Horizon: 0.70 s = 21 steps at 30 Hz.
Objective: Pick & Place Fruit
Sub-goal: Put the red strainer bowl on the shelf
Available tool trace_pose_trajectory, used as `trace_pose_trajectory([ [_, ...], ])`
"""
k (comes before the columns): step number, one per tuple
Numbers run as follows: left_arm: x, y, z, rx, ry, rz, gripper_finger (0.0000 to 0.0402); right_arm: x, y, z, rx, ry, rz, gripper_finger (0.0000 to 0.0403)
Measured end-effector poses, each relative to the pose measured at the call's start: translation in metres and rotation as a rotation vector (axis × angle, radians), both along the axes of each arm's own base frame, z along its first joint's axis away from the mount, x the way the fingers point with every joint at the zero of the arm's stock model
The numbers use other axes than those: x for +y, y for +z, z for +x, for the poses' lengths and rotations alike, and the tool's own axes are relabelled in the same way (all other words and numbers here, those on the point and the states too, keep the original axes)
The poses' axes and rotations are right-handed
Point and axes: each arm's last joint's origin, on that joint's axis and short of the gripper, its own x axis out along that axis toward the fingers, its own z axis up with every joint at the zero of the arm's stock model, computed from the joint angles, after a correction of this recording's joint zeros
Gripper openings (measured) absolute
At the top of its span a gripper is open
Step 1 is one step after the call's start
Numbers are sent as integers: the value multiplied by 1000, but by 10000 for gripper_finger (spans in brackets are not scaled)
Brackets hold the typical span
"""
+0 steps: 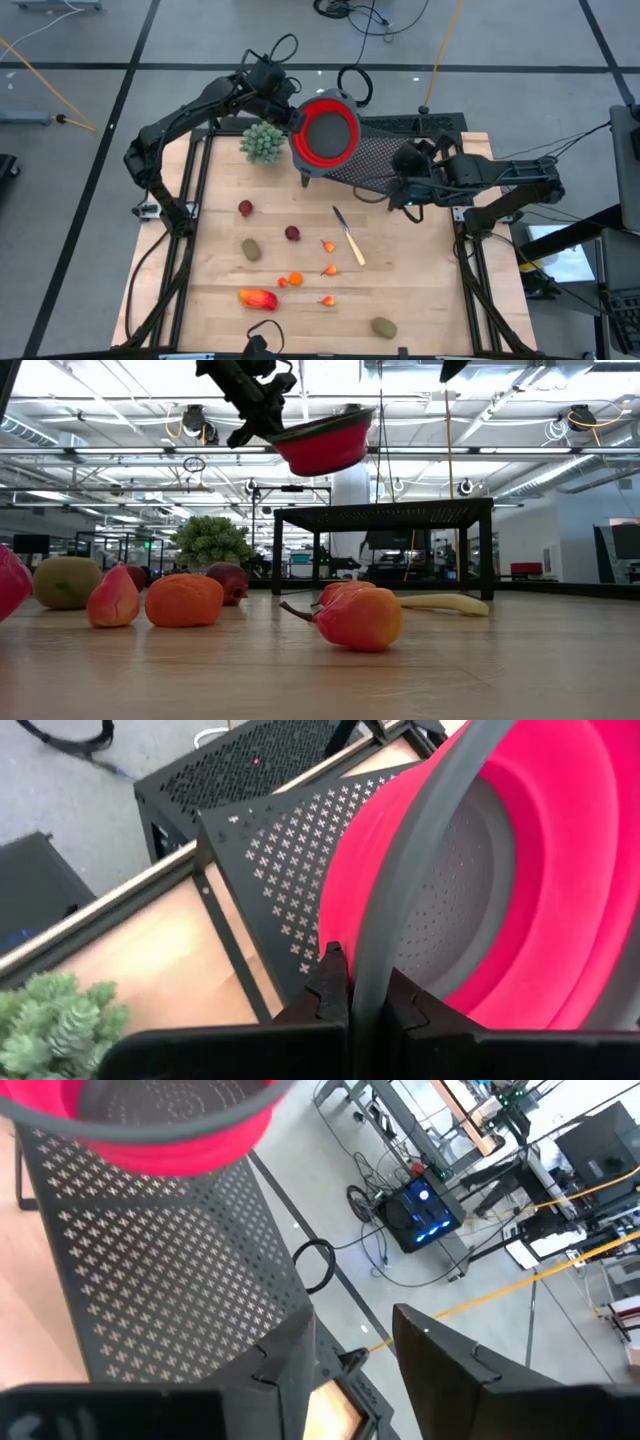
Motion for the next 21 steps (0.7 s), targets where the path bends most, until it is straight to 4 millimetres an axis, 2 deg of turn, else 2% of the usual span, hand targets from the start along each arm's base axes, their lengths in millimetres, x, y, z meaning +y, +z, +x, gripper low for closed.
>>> trace_pose_trajectory([
  [3, -2, -1, 1, 1, 24, -36, 1, -2, -2, -14, -13, -2, 6, 108],
  [11, -13, -1, 9, -18, 43, -101, 1, -3, -23, -49, -103, 71, 38, 55],
  [17, -19, -1, 12, -28, 75, -140, 1, -5, -36, -73, -183, 209, 112, 7],
  [21, -21, -1, 14, -40, 103, -178, 1, -5, -44, -90, -254, 352, 189, 6],
])
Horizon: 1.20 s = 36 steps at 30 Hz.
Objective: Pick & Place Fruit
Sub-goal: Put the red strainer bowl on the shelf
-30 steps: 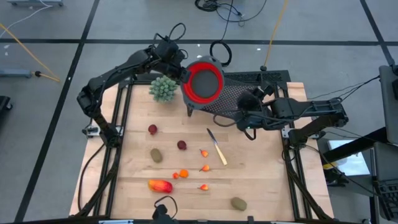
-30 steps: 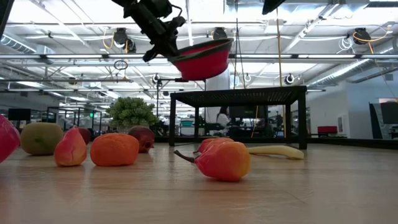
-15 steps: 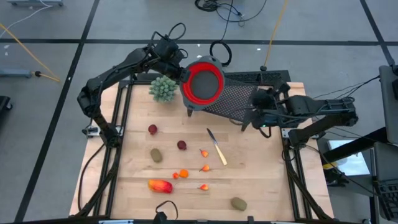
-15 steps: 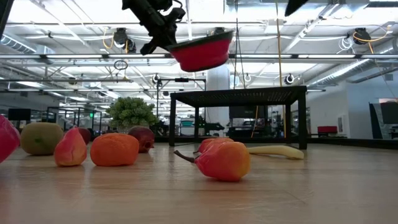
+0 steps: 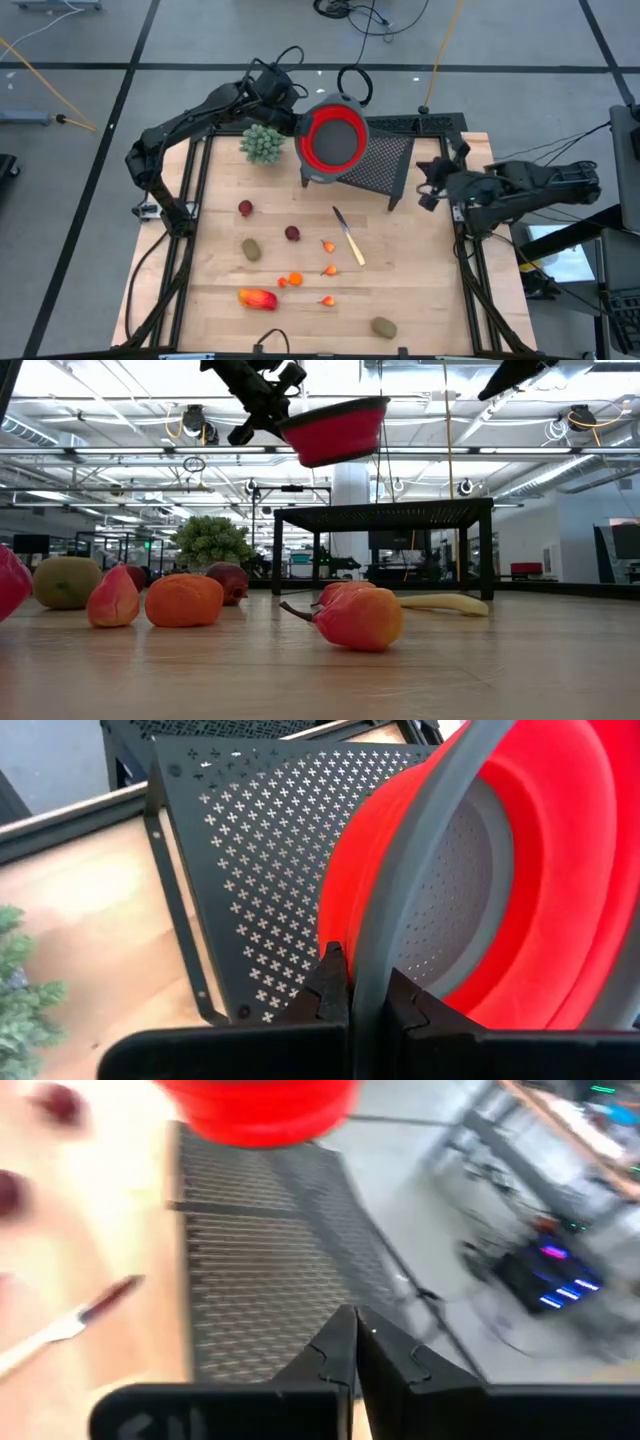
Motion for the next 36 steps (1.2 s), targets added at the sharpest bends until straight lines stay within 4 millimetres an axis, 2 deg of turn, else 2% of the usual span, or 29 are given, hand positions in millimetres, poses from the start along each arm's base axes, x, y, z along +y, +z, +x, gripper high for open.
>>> trace_pose_trajectory([
  [7, -2, -6, 7, 3, 41, -64, 1, -1, -5, -29, -166, 189, 63, 1],
  [12, -2, -14, 19, -17, 50, -129, 1, -3, -7, -48, -232, 235, 91, 1],
  [17, -1, -19, 23, -18, 80, -175, 1, -4, -14, -59, -258, 263, 107, 1],
  [28, -4, -18, 25, -22, 173, -219, 1, -4, -31, -57, -187, 276, 79, 1],
  [36, -6, 14, 24, -27, 219, -141, 1, -3, -34, -56, -175, 285, 85, 0],
])
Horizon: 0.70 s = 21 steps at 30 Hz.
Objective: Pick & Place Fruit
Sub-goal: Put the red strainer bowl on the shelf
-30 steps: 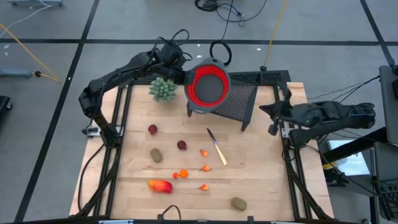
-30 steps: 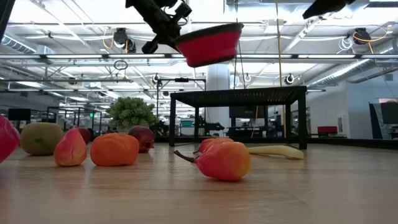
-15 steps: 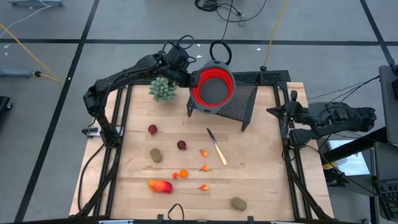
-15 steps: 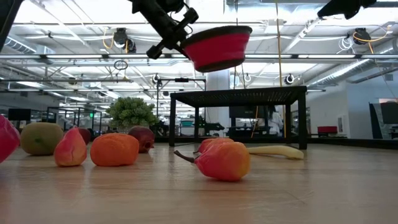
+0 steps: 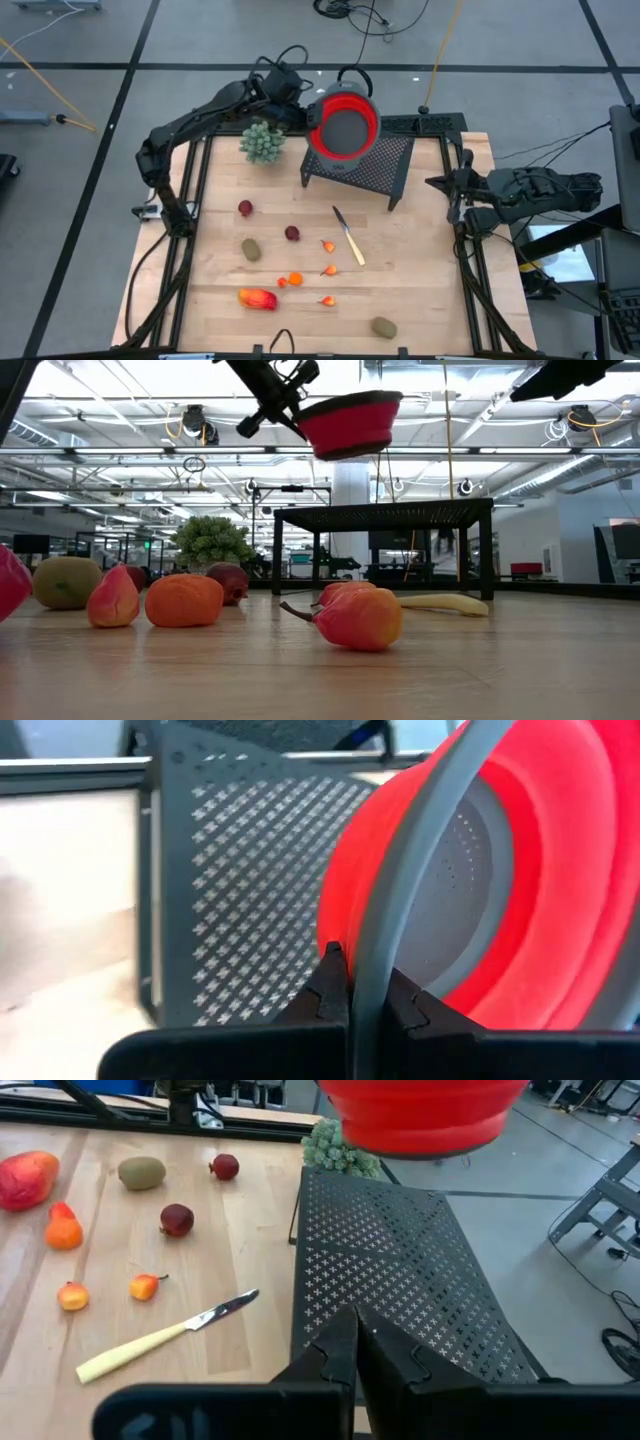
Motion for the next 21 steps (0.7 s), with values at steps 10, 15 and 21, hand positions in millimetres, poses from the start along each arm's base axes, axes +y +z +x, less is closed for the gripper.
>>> trace_pose_trajectory([
  [10, 14, -2, 28, 137, -24, -21, 1, 0, 0, 0, 5, 18, -3, 0],
  [15, 20, -11, 32, 197, -23, -74, 1, 0, 0, 0, 6, 20, -6, 0],
  [21, 20, -16, 34, 225, -29, -77, 1, 0, 0, 0, 10, 24, -15, 0],
])
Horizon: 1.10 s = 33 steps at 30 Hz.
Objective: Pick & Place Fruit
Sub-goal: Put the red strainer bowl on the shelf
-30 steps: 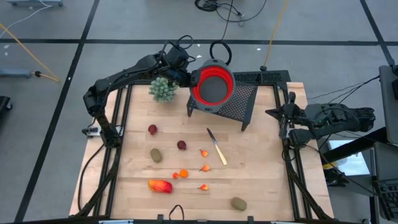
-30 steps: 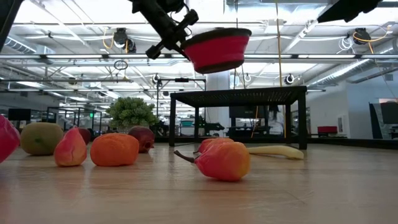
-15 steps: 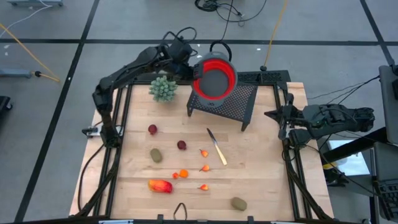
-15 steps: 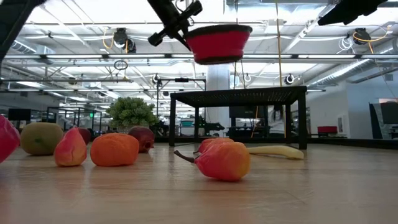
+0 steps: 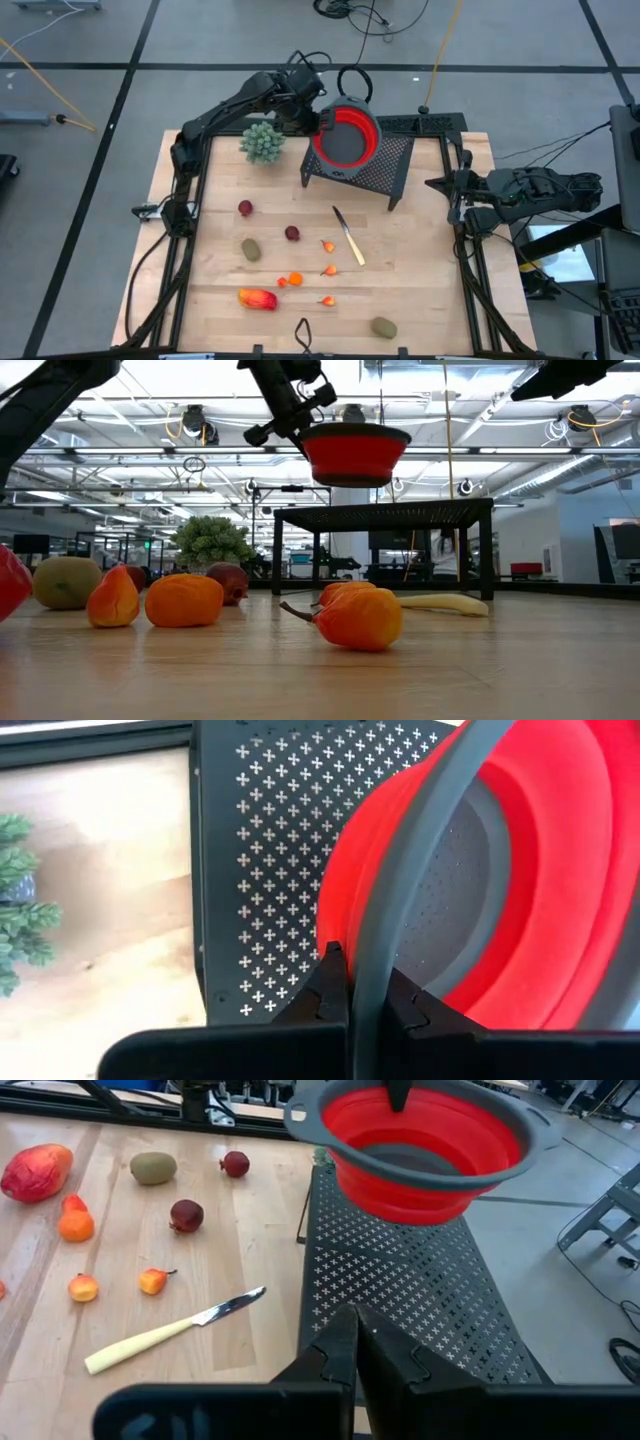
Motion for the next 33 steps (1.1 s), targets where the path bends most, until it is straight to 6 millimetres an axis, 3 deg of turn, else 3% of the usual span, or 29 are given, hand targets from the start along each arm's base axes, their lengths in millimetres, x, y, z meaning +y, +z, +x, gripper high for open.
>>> trace_pose_trajectory([
  [19, 10, -12, 4, 42, -68, 52, 6, 0, 0, 0, 2, 2, -4, 0],
  [27, 13, -26, 15, 33, -86, 14, 4, 0, 0, 0, 2, 2, -4, 0],
  [33, 18, -26, 12, 41, -82, 31, 22, 0, 0, 0, 0, 0, -1, 0],
])
